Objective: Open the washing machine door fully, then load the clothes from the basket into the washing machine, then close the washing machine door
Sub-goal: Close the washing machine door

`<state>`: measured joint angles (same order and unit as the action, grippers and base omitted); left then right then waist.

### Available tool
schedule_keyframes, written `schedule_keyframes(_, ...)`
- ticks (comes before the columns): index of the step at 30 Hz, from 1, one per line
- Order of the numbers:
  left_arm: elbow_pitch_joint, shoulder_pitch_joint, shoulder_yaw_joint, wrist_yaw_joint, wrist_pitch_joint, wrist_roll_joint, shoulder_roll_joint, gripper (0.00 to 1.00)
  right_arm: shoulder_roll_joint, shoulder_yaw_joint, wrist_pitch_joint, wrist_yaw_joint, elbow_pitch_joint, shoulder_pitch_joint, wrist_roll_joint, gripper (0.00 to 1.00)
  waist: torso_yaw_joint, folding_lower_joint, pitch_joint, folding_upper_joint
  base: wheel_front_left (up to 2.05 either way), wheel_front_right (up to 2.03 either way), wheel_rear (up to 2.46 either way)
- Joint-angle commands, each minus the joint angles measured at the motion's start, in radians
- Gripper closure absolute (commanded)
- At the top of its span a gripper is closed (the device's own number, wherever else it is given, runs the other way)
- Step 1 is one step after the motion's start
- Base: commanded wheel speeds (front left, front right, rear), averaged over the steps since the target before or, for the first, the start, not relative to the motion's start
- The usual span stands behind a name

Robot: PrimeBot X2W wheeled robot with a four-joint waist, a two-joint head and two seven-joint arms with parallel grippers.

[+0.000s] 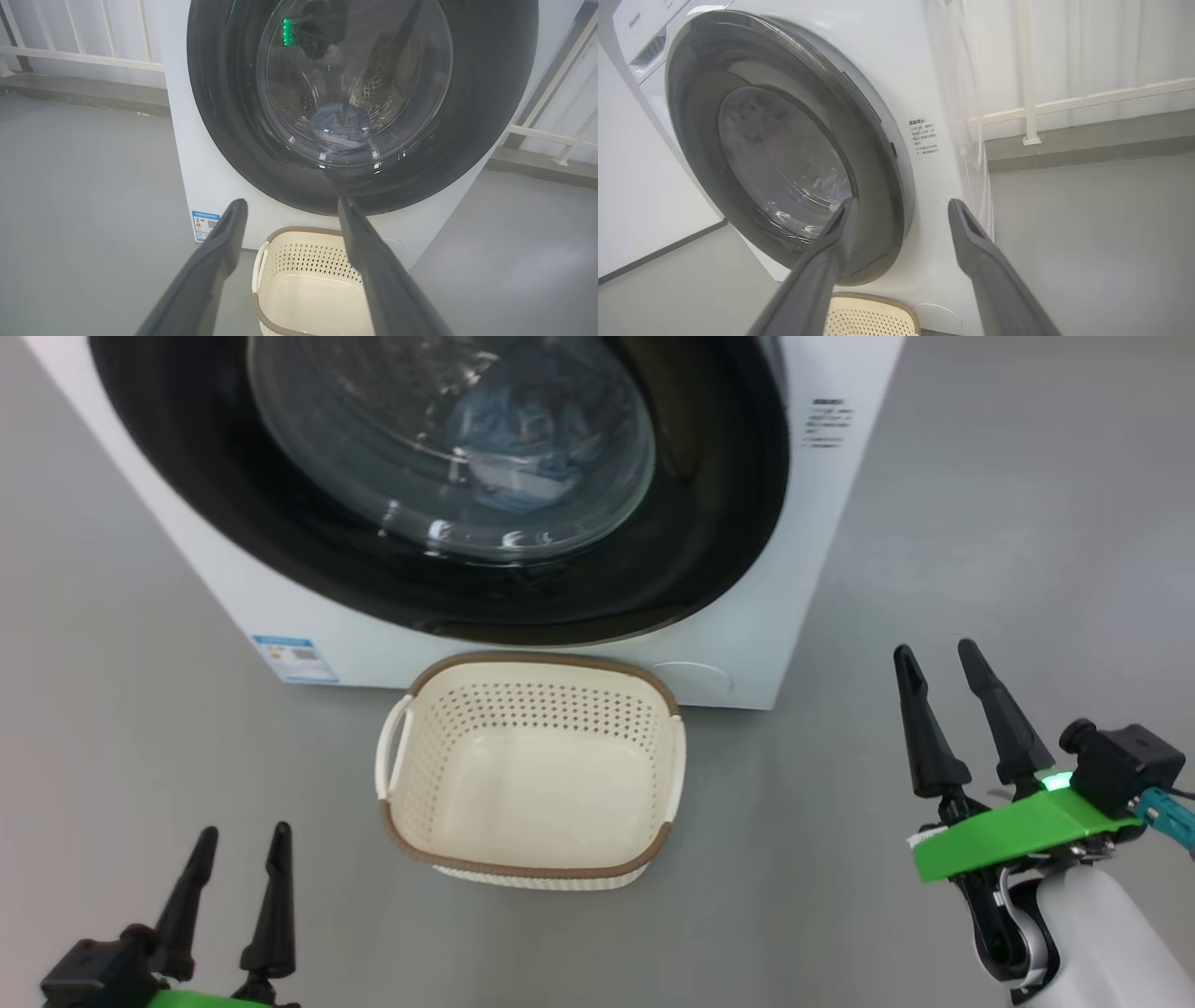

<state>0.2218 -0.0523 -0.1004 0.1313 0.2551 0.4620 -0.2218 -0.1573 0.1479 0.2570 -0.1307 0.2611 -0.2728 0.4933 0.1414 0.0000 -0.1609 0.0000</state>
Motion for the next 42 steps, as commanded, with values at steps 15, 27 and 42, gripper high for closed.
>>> schedule_keyframes(15, -0.001, 0.018, 0.077, -0.001, 0.007, -0.014, -0.048, 0.0, -0.008, -0.016, 0.005, 0.0, -0.032, 0.113, 0.002, 0.0, -0.144, 0.0, 0.073, 0.0, 0.0, 0.0, 0.0)
schedule_keyframes(27, 0.003, 0.052, 0.109, -0.001, 0.007, -0.017, -0.056, 0.0, -0.04, -0.051, 0.005, 0.0, -0.042, 0.178, 0.001, 0.0, -0.2, 0.0, 0.101, 0.0, 0.0, 0.0, 0.0)
schedule_keyframes(42, -0.006, 0.089, 0.157, -0.001, 0.007, -0.049, -0.038, 0.0, -0.049, -0.062, 0.005, 0.0, -0.045, 0.216, 0.002, 0.0, -0.223, 0.0, 0.128, 0.0, 0.0, 0.0, 0.0)
